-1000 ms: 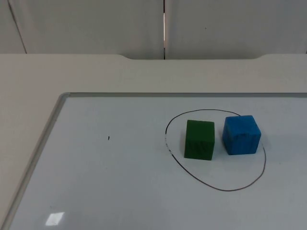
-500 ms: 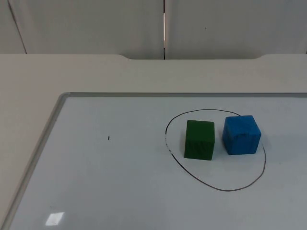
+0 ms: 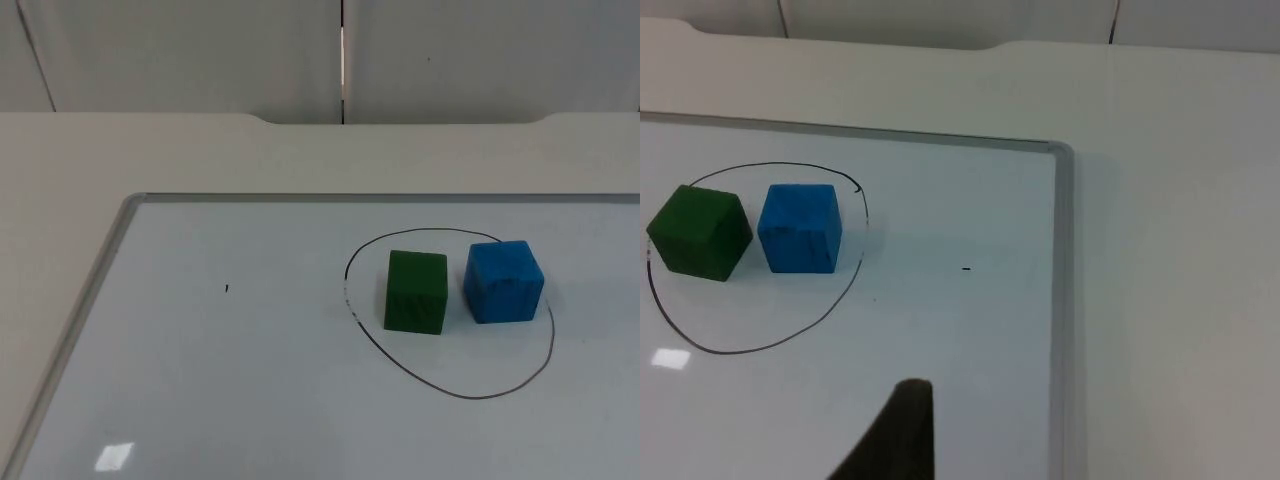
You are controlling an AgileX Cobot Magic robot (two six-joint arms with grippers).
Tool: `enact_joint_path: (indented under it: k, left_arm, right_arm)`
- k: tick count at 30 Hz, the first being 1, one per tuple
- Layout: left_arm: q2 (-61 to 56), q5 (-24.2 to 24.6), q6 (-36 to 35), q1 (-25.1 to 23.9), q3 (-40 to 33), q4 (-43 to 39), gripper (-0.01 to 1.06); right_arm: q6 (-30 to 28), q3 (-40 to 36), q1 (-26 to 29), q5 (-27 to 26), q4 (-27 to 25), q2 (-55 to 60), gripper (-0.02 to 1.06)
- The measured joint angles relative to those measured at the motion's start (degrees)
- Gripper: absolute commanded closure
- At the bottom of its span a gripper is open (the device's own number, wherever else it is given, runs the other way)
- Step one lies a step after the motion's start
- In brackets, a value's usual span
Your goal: Push the two cubes into the marked area.
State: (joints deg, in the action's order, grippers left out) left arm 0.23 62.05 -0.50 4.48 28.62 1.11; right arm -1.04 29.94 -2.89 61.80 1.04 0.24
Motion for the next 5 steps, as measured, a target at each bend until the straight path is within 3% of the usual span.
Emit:
enact_joint_path:
  k: [5]
  left_arm:
    - [0.00,0.00,0.00,-1.75,0.00,0.00,0.00]
  right_arm:
    - [0.00,0.00,0.00,0.00,0.00,0.00,-0.01]
